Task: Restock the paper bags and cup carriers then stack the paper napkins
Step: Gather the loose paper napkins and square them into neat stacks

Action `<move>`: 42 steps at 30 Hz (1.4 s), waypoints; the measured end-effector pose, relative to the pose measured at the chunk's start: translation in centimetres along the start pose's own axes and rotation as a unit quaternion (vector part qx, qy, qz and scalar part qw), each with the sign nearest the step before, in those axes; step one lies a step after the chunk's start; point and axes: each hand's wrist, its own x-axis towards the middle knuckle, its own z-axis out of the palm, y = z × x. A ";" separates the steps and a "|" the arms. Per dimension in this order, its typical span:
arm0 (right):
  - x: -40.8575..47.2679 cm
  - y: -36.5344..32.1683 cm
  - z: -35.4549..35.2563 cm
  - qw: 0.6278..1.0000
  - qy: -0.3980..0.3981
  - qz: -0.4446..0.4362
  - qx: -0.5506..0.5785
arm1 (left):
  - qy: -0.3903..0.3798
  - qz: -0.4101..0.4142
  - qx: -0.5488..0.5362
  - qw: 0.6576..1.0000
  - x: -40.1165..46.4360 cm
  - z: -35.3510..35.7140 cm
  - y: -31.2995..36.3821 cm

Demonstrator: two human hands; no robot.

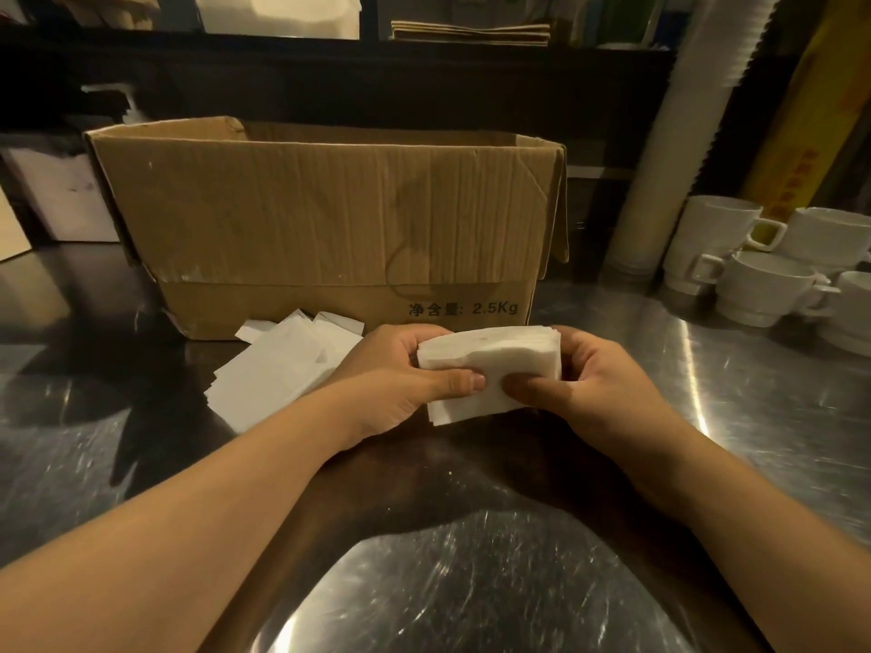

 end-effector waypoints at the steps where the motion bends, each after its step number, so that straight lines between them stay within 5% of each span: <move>1: -0.2 -0.2 0.1 0.999 -0.001 -0.002 0.034 | 0.001 -0.001 -0.026 1.000 -0.1 -0.1 0.0; 12: 2.7 -4.9 1.4 0.968 0.100 0.036 0.227 | 0.035 -0.052 -0.209 0.976 0.1 -0.5 3.4; 42: 28.0 -37.3 5.4 0.990 0.051 0.069 0.113 | 0.123 -0.122 -0.221 0.960 13.2 -28.5 26.3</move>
